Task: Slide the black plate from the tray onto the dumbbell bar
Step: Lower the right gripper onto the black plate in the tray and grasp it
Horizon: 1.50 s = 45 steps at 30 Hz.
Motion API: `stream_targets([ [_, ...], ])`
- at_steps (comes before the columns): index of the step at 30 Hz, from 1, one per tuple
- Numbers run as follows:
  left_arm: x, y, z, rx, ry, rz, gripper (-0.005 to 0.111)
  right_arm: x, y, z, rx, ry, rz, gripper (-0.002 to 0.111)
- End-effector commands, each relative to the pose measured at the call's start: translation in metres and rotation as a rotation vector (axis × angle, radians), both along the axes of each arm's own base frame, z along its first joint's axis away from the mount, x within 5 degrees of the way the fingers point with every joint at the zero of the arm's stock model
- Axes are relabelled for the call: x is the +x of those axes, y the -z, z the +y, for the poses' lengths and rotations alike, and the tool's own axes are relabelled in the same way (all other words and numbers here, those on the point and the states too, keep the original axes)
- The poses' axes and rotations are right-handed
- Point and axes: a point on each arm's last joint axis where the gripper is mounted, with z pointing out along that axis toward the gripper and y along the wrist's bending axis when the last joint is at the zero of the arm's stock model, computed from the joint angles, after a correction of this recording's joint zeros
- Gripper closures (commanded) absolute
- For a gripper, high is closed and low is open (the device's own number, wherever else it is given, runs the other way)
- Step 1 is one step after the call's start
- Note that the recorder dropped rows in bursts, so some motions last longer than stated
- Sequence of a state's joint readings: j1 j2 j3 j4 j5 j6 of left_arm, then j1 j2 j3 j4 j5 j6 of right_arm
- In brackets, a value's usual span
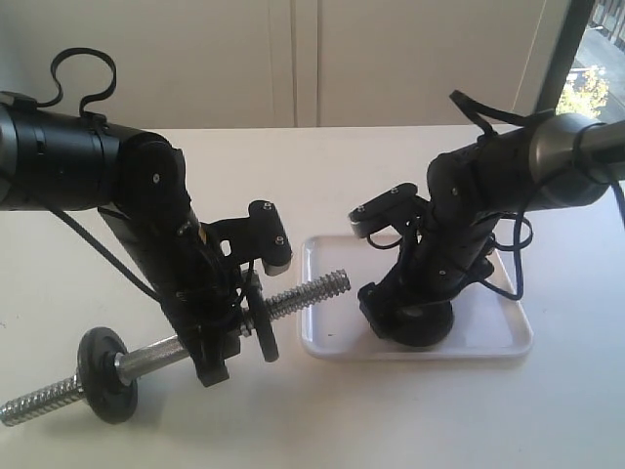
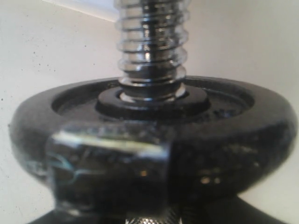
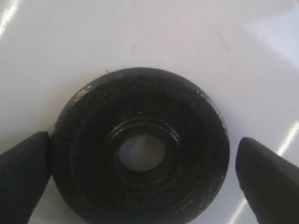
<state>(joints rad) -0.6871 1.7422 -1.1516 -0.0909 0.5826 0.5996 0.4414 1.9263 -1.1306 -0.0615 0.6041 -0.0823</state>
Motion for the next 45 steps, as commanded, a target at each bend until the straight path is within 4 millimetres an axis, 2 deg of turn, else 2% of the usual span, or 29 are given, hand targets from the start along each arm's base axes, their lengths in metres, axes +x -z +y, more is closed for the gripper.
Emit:
stream_targets([
  [1,0.0,-0.018,0.0,-0.055,-0.019,-0.031,0.107,0.001,0.008,-0.003,0.012,0.035,0.026,0.014],
  [8,0.0,-0.018,0.0,-0.056,-0.02,-0.032,0.107,0.0,0.009,-0.002,0.024,0.053,0.037,0.015],
  [14,-0.001,-0.018,0.0,-0.059,-0.022,-0.028,0.107,-0.007,0.019,-0.005,0.038,0.08,0.031,0.015],
  [18,-0.001,-0.018,0.0,-0.06,-0.022,-0.027,0.107,-0.006,0.019,-0.005,0.045,0.083,0.019,0.015],
  [24,-0.001,-0.018,0.0,-0.06,-0.022,-0.027,0.107,-0.011,0.023,-0.007,0.024,0.085,0.061,0.02],
  [27,-0.001,-0.018,0.0,-0.061,-0.023,-0.026,0.107,-0.013,0.033,-0.008,0.001,0.084,0.106,0.028],
  [30,-0.001,-0.018,0.0,-0.061,-0.023,-0.026,0.107,-0.015,0.041,-0.009,-0.024,0.083,0.146,0.042],
  [33,-0.001,-0.018,0.0,-0.061,-0.023,-0.026,0.107,-0.018,0.044,-0.011,-0.043,0.081,0.177,0.064],
  [35,-0.001,-0.018,0.0,-0.061,-0.023,-0.026,0.107,-0.016,0.043,-0.01,-0.041,0.078,0.172,0.085],
  [37,-0.001,-0.018,0.0,-0.06,-0.023,-0.024,0.107,-0.011,0.033,-0.008,-0.042,0.074,0.16,0.104],
  [38,-0.001,-0.018,0.0,-0.06,-0.023,-0.024,0.107,-0.009,0.027,-0.008,-0.042,0.071,0.151,0.108],
  [45,-0.001,-0.018,0.0,-0.058,-0.023,-0.021,0.107,-0.003,-0.032,-0.01,0.013,0.06,-0.008,0.108],
])
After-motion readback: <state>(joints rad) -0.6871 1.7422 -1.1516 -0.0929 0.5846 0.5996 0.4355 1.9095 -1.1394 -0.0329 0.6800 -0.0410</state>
